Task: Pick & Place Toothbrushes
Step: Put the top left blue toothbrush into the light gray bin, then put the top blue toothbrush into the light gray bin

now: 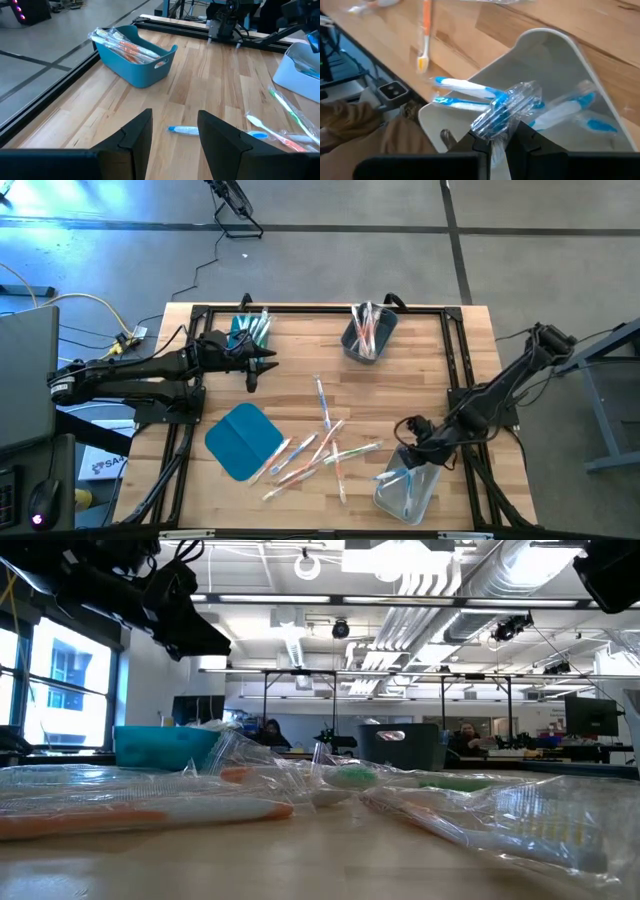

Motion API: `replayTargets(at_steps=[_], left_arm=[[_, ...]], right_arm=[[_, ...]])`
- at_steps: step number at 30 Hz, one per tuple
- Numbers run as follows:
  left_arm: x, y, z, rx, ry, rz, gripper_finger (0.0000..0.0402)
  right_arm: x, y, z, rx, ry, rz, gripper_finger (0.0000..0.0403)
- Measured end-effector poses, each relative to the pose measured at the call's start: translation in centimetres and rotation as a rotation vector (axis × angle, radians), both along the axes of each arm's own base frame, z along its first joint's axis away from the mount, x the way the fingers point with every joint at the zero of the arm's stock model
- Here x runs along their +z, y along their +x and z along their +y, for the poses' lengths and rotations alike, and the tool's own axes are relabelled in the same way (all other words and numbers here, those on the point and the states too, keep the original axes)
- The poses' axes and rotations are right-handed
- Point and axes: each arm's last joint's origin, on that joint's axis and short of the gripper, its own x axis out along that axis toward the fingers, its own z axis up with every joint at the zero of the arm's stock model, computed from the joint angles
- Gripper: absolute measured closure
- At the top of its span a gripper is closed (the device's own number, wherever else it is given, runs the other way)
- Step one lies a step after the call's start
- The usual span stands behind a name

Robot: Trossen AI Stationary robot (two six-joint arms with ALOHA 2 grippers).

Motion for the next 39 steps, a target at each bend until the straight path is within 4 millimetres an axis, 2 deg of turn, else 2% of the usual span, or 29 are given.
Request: replayTargets(at_steps=[8, 13, 20, 25, 33, 39], left_arm=[[0.0, 0.0, 0.0, 0.0, 0.0, -0.001, 0.0248], [0.0, 0.0, 0.0, 0.0, -0.001, 0.001, 0.0248], [0.0, 0.0, 0.0, -0.001, -0.001, 0.002, 0.0248], [0.0, 0.0, 0.0, -0.001, -0.001, 0.002, 0.0248], [0.0, 0.0, 0.0, -0.001, -0.001, 0.001, 0.0248], [0.0, 0.0, 0.0, -0.001, -0.001, 0.001, 0.0248]], right_arm=[[-0.5, 0.2, 0.1, 0.02, 0.013, 0.043, 0.0293], [-0.5, 0.3, 0.0, 0.027, 0.009, 0.041, 0.0272], [-0.2, 0.2, -0.2, 0.072, -0.002, 0.017, 0.0284], [0.7, 0.1, -1.1, 0.087, 0.037, 0.002, 0.0302], [2.8, 0.2, -3.8, 0.118, -0.007, -0.166, 0.0324], [4.0, 0.6, -6.5, 0.163, -0.19, -0.339, 0.0324]])
